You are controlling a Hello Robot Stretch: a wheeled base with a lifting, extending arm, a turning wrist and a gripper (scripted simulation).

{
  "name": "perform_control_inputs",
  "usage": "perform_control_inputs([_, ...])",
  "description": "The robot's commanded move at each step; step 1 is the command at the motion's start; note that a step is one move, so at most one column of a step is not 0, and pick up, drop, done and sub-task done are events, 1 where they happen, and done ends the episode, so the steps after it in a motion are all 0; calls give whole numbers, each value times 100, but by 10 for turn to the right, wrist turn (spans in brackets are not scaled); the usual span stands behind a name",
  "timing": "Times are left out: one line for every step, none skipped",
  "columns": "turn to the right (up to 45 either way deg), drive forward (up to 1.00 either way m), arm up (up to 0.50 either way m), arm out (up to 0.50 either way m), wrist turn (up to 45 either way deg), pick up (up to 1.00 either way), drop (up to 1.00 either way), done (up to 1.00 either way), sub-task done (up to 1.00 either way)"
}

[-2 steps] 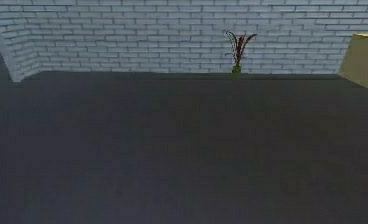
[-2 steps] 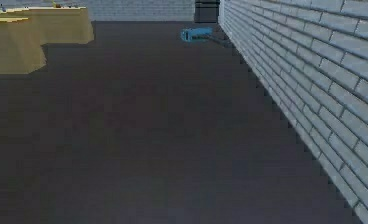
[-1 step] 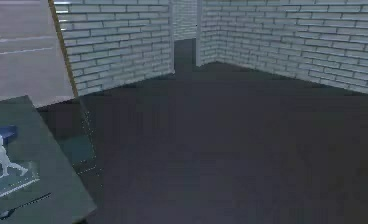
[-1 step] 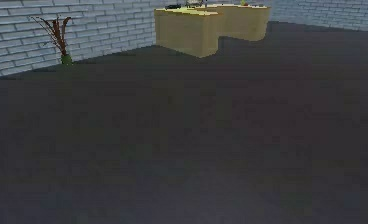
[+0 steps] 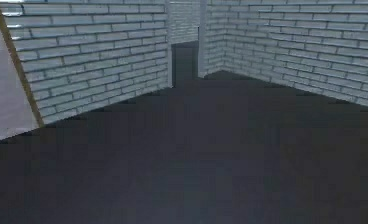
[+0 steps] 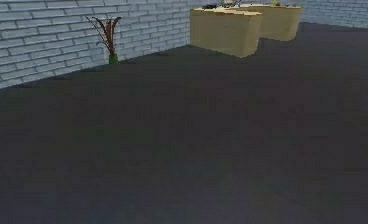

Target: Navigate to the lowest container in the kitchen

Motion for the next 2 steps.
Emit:
perform_control_inputs([-450,0,0,0,0,0,0,0,0])
perform_control_inputs([-360,0,0,0,0,0,0,0,0])
